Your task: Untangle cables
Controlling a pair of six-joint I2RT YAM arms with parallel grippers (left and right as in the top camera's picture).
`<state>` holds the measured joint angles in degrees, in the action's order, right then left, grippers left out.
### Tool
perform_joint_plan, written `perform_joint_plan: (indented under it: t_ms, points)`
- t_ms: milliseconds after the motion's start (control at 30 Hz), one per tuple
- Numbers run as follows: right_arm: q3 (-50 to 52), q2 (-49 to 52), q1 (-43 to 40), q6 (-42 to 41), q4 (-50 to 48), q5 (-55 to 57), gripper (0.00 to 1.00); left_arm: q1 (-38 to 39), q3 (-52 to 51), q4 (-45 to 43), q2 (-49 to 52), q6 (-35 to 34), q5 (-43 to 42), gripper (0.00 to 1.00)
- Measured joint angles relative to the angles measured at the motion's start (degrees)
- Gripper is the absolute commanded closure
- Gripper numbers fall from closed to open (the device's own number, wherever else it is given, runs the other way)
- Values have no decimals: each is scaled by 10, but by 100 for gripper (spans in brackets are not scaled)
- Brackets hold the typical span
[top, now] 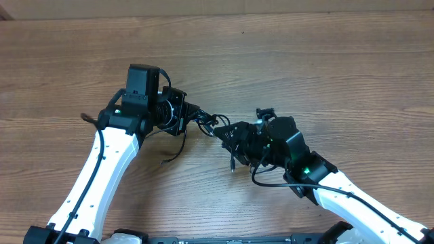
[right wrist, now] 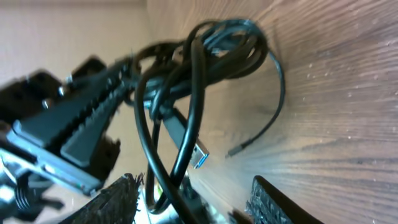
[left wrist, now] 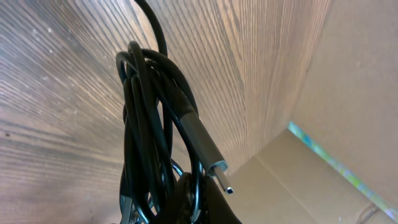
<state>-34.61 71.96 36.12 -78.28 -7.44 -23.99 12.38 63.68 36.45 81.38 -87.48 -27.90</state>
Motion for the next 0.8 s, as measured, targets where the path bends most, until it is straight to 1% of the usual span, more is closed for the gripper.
perform_joint_plan:
  t_ms: [67, 100, 133, 167, 200, 267, 300, 333, 367, 433, 533, 567, 600, 633, 733, 800]
  points:
    - [-1, 0, 0, -12, 10, 17, 36, 0, 0, 0, 0, 9, 26, 96]
    - [-2, 0, 0, -11, 32, 23, 33, 0, 0, 0, 0, 16, 37, 96]
    - [-3, 0, 0, -6, 70, 35, 28, 0, 0, 0, 0, 27, 57, 96]
    - [-2, 0, 0, 2, 107, 48, 27, 0, 0, -4, 0, 45, 83, 96]
    - [-2, 0, 0, 14, 128, 57, 24, 0, 0, -6, 0, 51, 92, 96]
    - [-2, 0, 0, 47, 182, 83, 22, 0, 0, -6, 0, 70, 126, 96]
    - [-1, 0, 0, 58, 189, 91, 19, 0, 0, -6, 0, 76, 138, 96]
    - [-1, -1, 0, 65, 187, 93, 13, 0, 0, -7, 0, 80, 147, 96]
    - [-1, -1, 0, 72, 179, 93, 0, 0, 0, -6, 0, 82, 154, 96]
    - [-1, -5, 0, 78, 140, 90, 0, 0, 0, -6, 0, 84, 163, 96]
    - [-2, -10, 1, 82, 36, 59, 2, 0, 0, -6, 0, 84, 167, 96]
    - [-2, -10, 3, 83, -9, 49, 9, 0, 0, -6, 0, 85, 167, 96]
    - [-4, -13, 12, 87, -45, 43, 21, 2, 0, -7, 0, 85, 167, 96]
    - [-5, -14, 15, 86, -48, 43, 29, 4, 0, -7, 0, 85, 167, 96]
    - [-5, -10, 28, 59, -41, 68, 41, 16, 0, -7, 0, 85, 166, 96]
    - [-5, 14, 32, 16, -38, 89, 42, 31, 0, -9, 0, 85, 164, 96]
